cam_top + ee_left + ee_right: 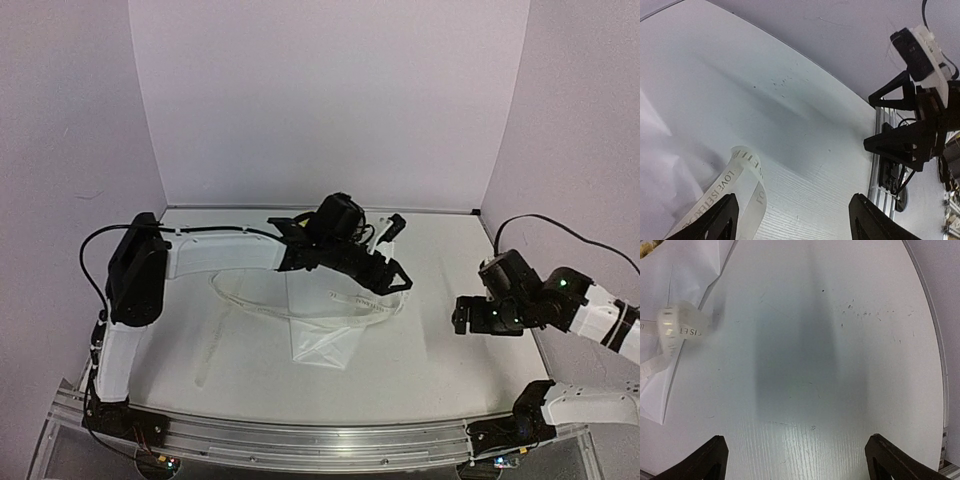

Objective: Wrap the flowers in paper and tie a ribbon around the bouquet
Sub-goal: Place the ribbon in the folded bouquet, then straighten the ribbon at the center of the board.

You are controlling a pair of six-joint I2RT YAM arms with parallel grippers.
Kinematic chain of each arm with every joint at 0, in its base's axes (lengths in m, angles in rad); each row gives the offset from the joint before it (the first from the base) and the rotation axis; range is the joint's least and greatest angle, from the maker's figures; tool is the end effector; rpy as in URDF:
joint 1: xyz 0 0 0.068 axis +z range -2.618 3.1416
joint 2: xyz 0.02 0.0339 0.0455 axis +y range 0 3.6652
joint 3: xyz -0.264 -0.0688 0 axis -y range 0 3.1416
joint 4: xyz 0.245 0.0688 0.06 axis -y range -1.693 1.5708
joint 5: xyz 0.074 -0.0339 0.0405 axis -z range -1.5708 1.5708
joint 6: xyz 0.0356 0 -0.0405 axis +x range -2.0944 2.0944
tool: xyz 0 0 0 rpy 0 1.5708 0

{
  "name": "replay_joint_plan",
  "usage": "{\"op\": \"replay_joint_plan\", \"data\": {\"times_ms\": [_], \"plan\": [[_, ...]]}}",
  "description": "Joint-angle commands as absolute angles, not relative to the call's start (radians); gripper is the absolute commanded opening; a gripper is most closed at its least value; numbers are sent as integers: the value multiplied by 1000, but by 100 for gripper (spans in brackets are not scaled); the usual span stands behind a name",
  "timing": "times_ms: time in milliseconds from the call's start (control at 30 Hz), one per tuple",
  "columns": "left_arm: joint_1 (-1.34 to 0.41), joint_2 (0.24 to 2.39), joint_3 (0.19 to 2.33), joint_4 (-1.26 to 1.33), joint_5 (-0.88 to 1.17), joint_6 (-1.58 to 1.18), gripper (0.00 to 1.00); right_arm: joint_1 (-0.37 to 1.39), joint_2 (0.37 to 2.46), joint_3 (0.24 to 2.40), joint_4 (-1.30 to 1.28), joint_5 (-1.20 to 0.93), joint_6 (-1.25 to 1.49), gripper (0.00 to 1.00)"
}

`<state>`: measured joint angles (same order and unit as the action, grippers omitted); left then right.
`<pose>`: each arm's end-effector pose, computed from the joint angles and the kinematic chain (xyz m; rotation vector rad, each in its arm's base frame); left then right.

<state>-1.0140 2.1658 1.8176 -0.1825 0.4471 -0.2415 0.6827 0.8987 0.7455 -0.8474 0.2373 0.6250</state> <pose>0.2566 -0.4413 0.2512 1.1288 1.9913 -1.1810 0.1337 0.0979 0.2506 0.0154 2.5426 0.2125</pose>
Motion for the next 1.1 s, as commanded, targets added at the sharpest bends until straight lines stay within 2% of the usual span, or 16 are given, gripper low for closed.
{"op": "replay_joint_plan", "data": {"times_ms": [0,67,167,267,333,467,633,767,967,1067], "plan": [[-956,1940,1702,-107,321,-328,83,679,1040,874,-841,185,570,98],[-941,1878,1632,-114,295,-344,86,676,1092,911,-830,170,555,98],[-910,1793,1518,-138,208,-410,86,673,1174,959,-794,105,526,98],[-835,1699,1401,-184,81,-581,77,672,1280,1040,-785,6,465,97],[-774,1633,1310,-255,-44,-702,72,672,1350,1096,-779,-88,411,93],[-669,1483,1091,-351,-161,-933,64,672,1437,1149,-745,-137,325,91],[-540,1342,892,-368,-223,-1056,69,669,1516,1200,-736,-174,277,90],[-420,1441,933,-317,-136,-906,69,667,1542,1204,-719,-163,285,89],[-345,1696,1147,-328,-112,-658,69,635,1559,1169,-675,-172,288,88],[-316,1809,1284,-326,-85,-513,66,608,1561,1152,-656,-209,302,87]]}}
